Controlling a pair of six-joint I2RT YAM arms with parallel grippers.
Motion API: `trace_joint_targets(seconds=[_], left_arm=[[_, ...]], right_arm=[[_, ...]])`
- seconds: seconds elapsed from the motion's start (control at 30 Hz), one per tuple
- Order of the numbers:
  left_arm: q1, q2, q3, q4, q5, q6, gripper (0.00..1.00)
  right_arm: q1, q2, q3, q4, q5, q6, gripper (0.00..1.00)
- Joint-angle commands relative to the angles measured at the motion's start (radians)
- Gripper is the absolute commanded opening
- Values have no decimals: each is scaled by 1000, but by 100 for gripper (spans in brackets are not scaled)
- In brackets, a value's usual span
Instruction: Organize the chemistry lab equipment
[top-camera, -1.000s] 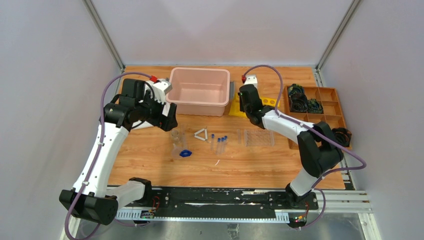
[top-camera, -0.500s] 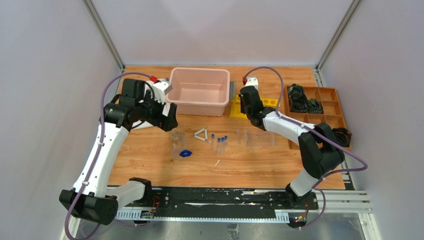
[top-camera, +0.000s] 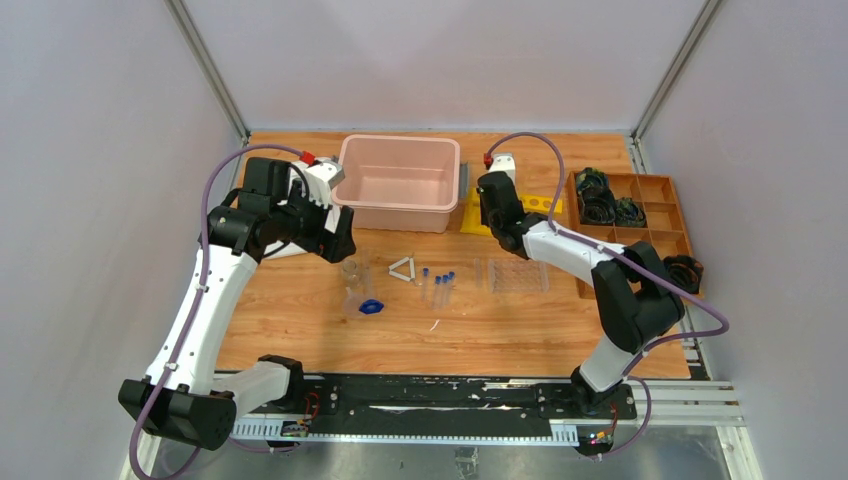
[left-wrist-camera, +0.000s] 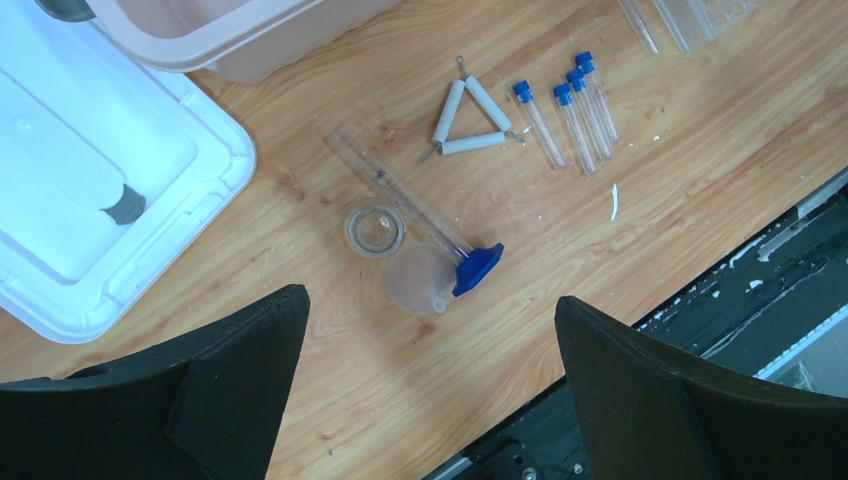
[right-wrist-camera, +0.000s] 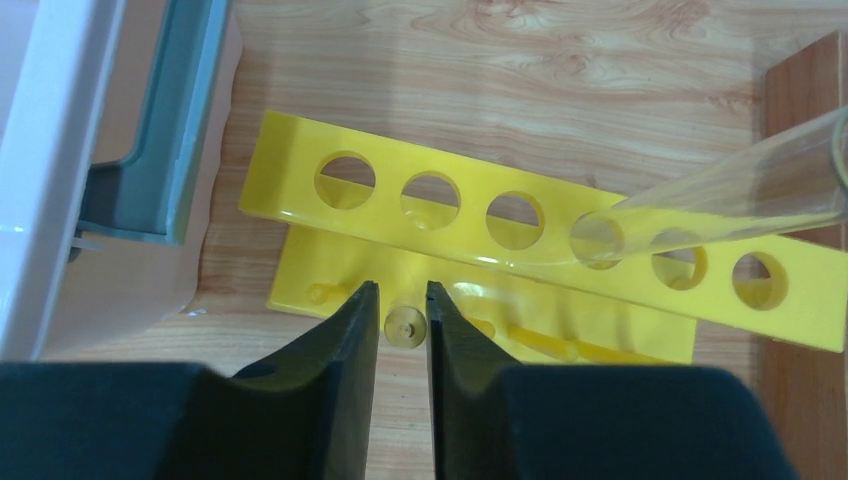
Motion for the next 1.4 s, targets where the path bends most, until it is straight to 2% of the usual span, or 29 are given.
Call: trace_joint_targets(seconds=[0.0, 0.1, 0.2, 0.33, 0.43, 0.53, 0.73, 1.37], left_arm=[[2, -16, -3, 12, 13, 6, 100], [1, -20, -2, 12, 10, 5, 100], [2, -26, 2, 12, 10, 5, 100], [2, -29, 7, 12, 5, 3, 100], [2, -29, 6, 12, 2, 1, 100], [2, -31, 4, 12, 2, 3, 100], [1, -29, 13, 12, -1, 0, 100], [2, -42, 19, 11, -9, 7, 100]], right_arm=[[7, -21, 23, -19, 15, 18, 38], [18, -68, 22, -45, 12, 31, 50], [38, -130, 29, -98, 4, 44, 52], [76, -197, 38, -216, -17, 89, 43], [90, -207, 38, -331, -88, 185, 36], [114, -182, 1, -385, -158, 279, 34], [164, -45, -4, -456, -161, 355, 34], [164, 139, 71, -499, -88, 389, 38]])
